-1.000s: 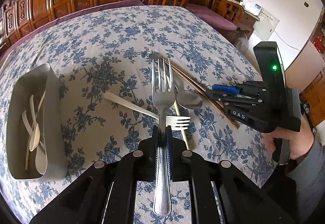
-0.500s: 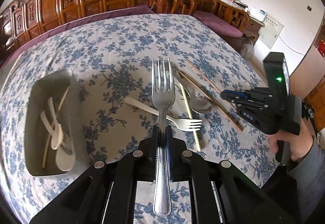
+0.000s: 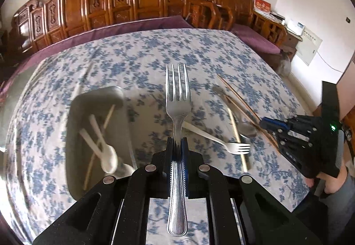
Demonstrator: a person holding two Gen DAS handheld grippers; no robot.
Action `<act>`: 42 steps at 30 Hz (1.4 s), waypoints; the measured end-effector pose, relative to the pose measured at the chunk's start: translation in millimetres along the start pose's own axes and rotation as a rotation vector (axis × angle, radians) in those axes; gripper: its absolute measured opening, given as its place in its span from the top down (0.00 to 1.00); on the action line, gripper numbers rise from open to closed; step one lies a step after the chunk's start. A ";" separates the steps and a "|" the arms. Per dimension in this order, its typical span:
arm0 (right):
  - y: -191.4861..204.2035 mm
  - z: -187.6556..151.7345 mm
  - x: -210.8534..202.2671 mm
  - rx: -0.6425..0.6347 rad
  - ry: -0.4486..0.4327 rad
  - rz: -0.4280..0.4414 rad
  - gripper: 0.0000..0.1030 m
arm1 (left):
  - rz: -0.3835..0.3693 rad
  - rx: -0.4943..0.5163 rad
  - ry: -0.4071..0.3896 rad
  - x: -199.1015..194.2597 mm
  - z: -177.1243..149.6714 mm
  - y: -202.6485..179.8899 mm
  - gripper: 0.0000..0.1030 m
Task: Organize utensils
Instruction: 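Grasp a wooden chopstick with the right tool while the left tool carries the fork to the tray, then open the left tool to drop the fork in the grey tray while the right tool drops the chopstick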
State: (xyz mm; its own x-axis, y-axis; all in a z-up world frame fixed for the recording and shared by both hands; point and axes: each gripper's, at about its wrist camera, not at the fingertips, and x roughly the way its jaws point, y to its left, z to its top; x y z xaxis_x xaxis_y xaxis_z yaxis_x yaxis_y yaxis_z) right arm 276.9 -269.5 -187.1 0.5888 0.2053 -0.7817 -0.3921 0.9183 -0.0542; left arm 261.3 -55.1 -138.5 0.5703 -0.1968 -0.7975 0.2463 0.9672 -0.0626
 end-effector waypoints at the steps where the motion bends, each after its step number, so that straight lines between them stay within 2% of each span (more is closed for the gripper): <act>1: 4.3 1.8 -1.5 -0.003 -0.005 0.010 0.94 | 0.008 -0.001 0.002 -0.1 1.1 5.0 0.94; 16: 55.2 31.6 -12.4 -0.050 -0.042 0.098 0.94 | 0.125 -0.037 0.070 21.5 8.2 84.8 0.94; 33: 96.0 52.0 -1.8 -0.073 -0.023 0.152 0.94 | 0.118 -0.049 0.167 73.4 8.8 115.0 0.94; 40: 112.0 58.1 2.6 -0.068 -0.017 0.170 0.94 | 0.117 -0.056 0.116 46.1 2.6 123.3 0.91; 42: 118.9 60.8 1.5 -0.067 -0.021 0.182 0.94 | 0.124 -0.048 0.096 34.4 0.4 124.7 0.82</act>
State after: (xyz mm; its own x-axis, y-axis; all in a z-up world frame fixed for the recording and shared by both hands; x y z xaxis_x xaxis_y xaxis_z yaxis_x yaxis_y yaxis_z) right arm 274.2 -139.5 -157.0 0.5182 0.3732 -0.7695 -0.5388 0.8412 0.0452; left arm 311.9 58.7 -173.5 0.5159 -0.0614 -0.8545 0.1397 0.9901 0.0132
